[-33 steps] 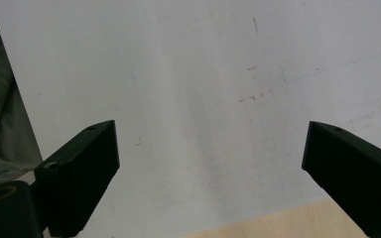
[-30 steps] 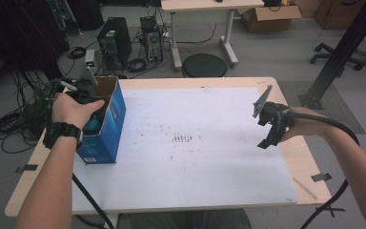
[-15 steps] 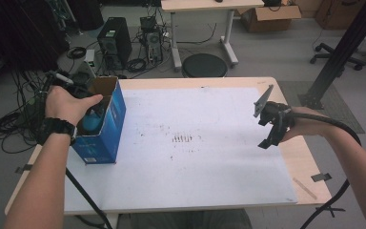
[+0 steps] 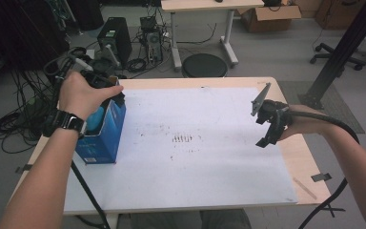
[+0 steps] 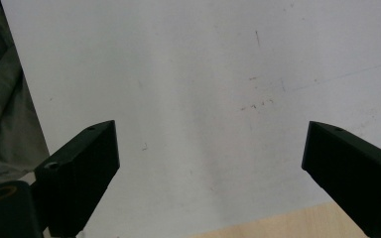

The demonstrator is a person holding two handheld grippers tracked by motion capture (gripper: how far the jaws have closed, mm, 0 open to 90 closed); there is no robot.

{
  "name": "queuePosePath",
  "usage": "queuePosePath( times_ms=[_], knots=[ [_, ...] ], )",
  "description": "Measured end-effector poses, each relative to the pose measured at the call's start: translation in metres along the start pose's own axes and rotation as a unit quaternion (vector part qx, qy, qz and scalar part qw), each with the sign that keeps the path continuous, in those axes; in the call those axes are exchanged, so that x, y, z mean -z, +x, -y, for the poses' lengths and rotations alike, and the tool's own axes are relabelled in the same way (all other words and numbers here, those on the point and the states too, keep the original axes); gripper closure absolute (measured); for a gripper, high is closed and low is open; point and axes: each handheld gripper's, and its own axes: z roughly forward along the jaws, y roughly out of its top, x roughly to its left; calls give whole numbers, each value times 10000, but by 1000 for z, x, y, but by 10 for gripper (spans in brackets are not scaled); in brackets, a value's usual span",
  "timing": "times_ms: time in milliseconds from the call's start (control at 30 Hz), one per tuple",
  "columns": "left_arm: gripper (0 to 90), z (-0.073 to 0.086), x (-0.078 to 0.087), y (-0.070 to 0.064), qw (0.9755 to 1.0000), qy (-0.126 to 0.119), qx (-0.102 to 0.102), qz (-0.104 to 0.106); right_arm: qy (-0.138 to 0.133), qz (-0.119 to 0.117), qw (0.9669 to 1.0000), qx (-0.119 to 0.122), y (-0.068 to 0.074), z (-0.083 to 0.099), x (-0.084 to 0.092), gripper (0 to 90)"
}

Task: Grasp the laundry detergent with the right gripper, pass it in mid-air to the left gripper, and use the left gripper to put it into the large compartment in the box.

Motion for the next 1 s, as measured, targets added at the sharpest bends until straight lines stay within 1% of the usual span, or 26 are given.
queuePosePath(
  times_ms=[33,67,167,233,267,300,333,433,467,567,600,633,700,800,867,967,1000],
  knots=[
    [268,-2,-1,-4,10000,9,-73,16,-20,-4,10000,4,0,-1,0,77],
    [261,-5,-3,-13,9998,10,-190,39,-10,1,10000,7,0,-1,0,76],
    [228,-9,-9,-25,9993,18,-340,157,4,5,10000,8,1,-2,1,75],
    [204,-12,-14,-35,9986,16,-478,234,3,-26,10000,26,1,-2,1,71],
    [200,-13,-17,-40,9981,-27,-553,272,2,-35,10000,34,2,-2,1,71],
    [186,-15,-18,-43,9979,-68,-569,288,5,-33,10000,27,2,-2,2,71],
    [171,-16,-22,-48,9975,-77,-630,307,14,-26,10000,24,1,-2,2,71],
    [149,-19,-30,-58,9961,-65,-776,402,6,-15,10000,30,1,-4,2,68],
    [137,-20,-34,-62,9952,-30,-882,412,3,-28,10000,27,1,-4,1,68],
    [114,-22,-44,-69,9937,37,-1027,436,45,-42,10000,61,2,-7,-1,68],
    [100,-22,-48,-72,9928,74,-1086,490,46,-47,9999,76,2,-8,-1,68],
    [90,-22,-50,-73,9924,97,-1104,532,34,-55,10000,71,2,-9,-1,68],
    [88,-21,-56,-78,9912,149,-1188,558,29,-56,9999,78,1,-11,-2,69],
    [79,-19,-64,-85,9894,182,-1264,691,52,-87,9999,101,0,-12,-3,69],
    [77,-18,-68,-88,9883,214,-1325,731,67,-96,9999,101,-1,-13,-4,68],
    [63,-17,-72,-93,9875,280,-1345,770,69,-107,9998,121,-1,-14,-4,68],
    [63,-17,-73,-95,9868,271,-1387,786,61,-106,9998,125,-1,-15,-4,68]
  ],
)
